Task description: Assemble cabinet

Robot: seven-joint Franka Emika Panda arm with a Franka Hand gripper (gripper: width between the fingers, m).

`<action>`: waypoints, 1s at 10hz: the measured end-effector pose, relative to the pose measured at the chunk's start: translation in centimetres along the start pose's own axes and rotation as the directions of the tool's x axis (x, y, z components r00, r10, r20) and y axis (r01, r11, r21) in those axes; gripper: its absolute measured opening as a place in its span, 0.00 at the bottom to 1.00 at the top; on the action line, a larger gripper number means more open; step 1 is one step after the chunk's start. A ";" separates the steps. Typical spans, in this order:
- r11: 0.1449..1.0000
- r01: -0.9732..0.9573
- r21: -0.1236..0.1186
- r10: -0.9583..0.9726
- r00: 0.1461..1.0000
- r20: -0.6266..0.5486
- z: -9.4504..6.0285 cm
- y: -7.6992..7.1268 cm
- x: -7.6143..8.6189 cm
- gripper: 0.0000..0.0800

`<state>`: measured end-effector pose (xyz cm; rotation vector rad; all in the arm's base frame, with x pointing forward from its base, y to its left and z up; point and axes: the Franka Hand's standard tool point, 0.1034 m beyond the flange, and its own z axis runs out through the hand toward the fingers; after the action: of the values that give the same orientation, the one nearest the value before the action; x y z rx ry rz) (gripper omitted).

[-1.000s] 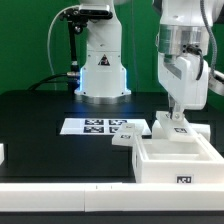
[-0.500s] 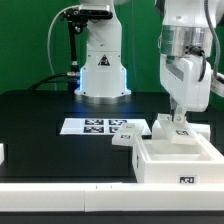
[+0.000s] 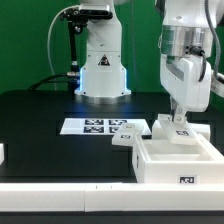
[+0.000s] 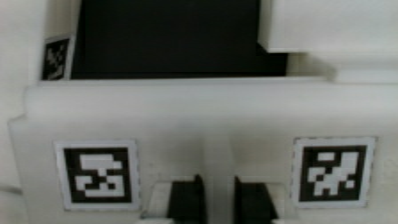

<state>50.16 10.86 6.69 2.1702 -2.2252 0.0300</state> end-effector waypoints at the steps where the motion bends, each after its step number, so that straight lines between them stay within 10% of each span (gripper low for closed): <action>1: 1.000 0.000 0.008 0.001 1.000 -0.004 0.0 -0.6 0.0 0.08; 4: 0.999 -0.016 0.050 0.017 0.999 -0.029 -0.1 -3.8 -0.3 0.08; 6: 0.990 0.029 0.141 -0.019 0.997 -0.072 -0.1 -6.1 -0.2 0.08; 10: 0.990 0.021 0.137 -0.011 0.997 -0.071 -0.1 -5.9 0.0 0.08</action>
Offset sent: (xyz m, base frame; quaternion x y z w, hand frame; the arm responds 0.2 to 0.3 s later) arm 0.0458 0.0299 -0.0060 0.0204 -0.0152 0.0191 0.9995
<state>56.11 10.67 6.76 2.2166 -2.2295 0.2629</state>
